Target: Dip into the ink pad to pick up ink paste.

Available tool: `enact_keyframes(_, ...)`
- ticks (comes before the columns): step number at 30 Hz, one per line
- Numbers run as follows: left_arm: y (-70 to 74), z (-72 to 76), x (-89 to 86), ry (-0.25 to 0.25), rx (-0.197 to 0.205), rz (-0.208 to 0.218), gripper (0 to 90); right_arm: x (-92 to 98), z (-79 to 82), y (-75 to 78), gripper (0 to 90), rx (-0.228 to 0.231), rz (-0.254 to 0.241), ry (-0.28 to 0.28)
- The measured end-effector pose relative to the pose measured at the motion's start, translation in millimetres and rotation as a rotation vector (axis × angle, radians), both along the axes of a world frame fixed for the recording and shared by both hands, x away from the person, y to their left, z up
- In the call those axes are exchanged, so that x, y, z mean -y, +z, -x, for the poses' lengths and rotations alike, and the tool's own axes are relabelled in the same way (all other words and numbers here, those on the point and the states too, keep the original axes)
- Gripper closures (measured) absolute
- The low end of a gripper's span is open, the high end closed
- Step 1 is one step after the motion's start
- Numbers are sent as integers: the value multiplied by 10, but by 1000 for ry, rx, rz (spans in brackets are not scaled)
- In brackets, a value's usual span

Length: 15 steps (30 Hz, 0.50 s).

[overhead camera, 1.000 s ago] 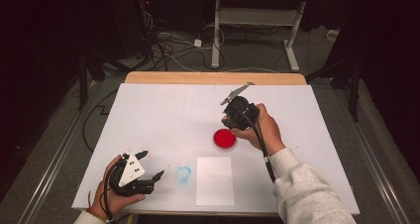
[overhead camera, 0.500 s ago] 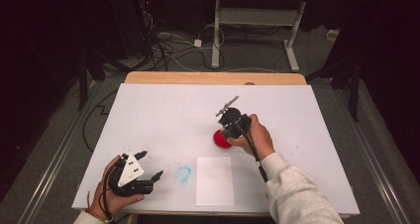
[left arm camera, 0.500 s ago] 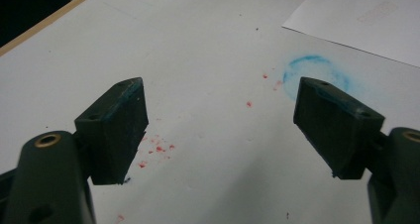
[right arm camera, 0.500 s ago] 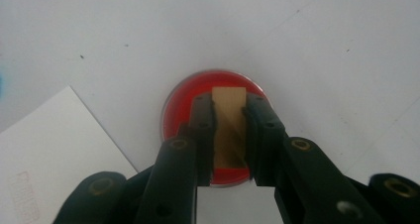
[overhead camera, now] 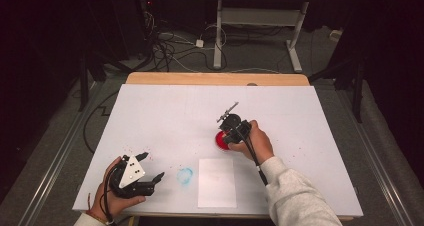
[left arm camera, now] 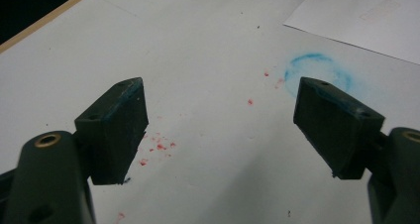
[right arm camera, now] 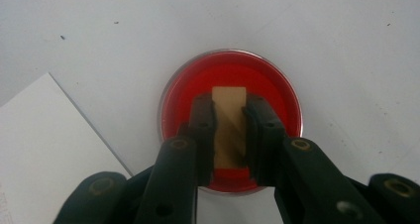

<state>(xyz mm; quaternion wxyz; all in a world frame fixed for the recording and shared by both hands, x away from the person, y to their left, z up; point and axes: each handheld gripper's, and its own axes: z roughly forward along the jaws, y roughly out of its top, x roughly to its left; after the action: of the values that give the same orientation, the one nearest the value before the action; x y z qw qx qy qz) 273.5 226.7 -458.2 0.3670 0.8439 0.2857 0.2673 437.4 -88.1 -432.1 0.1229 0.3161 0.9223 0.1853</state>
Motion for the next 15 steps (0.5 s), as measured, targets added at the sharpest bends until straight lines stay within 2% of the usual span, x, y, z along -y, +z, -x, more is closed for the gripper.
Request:
enact_keyframes(5,6,8,18,-2,3,-4,206,36,7,-18,763,-12,-37,-31)
enact_keyframes(12,1,4,24,-2,1,-3,206,43,0,-27,762,-14,-45,-31)
enact_keyframes(15,1,5,27,-3,2,-3,206,33,1,-26,763,-7,-33,-23)
